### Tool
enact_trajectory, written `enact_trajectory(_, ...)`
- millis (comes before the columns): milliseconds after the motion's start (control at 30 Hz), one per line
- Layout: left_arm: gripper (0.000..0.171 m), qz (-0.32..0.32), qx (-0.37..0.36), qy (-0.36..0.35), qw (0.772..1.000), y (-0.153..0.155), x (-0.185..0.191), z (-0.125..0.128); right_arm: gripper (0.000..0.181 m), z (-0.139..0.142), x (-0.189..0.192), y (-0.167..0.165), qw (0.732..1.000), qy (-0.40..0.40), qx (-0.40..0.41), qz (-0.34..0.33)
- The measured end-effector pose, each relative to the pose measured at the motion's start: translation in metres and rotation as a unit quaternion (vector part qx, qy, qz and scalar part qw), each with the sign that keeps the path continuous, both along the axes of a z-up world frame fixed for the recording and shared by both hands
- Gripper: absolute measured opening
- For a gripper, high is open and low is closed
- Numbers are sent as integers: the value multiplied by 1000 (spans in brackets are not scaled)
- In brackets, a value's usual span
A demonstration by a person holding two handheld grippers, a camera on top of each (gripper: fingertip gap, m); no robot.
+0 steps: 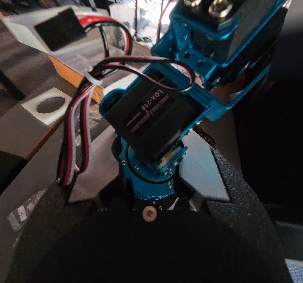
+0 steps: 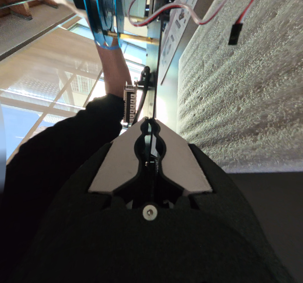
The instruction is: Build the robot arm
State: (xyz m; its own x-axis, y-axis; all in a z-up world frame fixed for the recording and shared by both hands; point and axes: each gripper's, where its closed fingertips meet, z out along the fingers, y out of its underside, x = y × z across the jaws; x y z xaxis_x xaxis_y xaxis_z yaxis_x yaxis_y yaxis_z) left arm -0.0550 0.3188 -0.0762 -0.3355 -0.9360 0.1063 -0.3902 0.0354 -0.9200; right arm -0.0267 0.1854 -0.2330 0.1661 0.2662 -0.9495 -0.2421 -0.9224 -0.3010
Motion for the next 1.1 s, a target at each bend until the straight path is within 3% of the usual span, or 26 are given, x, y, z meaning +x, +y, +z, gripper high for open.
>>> enact_trajectory(200,68,-131,-11,75,989,26,34,-36,5,-28,-16,12,998,-18,-27,-48)
enact_trajectory(367,72,-230,-2,84,970,17,71,-49,8,-48,-8,10,994,-66,-41,-80)
enact_trajectory(500,70,-292,1,91,952,7,86,-60,12,-63,-17,3,987,-147,-21,-54)
enact_trajectory(700,65,-302,-46,91,948,23,95,-84,24,-63,-21,-6,976,-210,33,-36)
enact_trajectory(867,65,-306,-56,66,948,27,95,-89,47,-51,-17,-13,972,-204,57,-98)
enact_trajectory(933,65,-310,-42,59,948,25,91,-88,39,-42,-3,-19,969,-191,66,-141)
enact_trajectory(1000,65,-302,-38,56,951,25,90,-88,24,-32,26,-32,952,-231,106,-170)
enact_trajectory(1100,65,-281,-50,63,956,27,93,-89,25,4,57,-61,957,-180,166,-158)
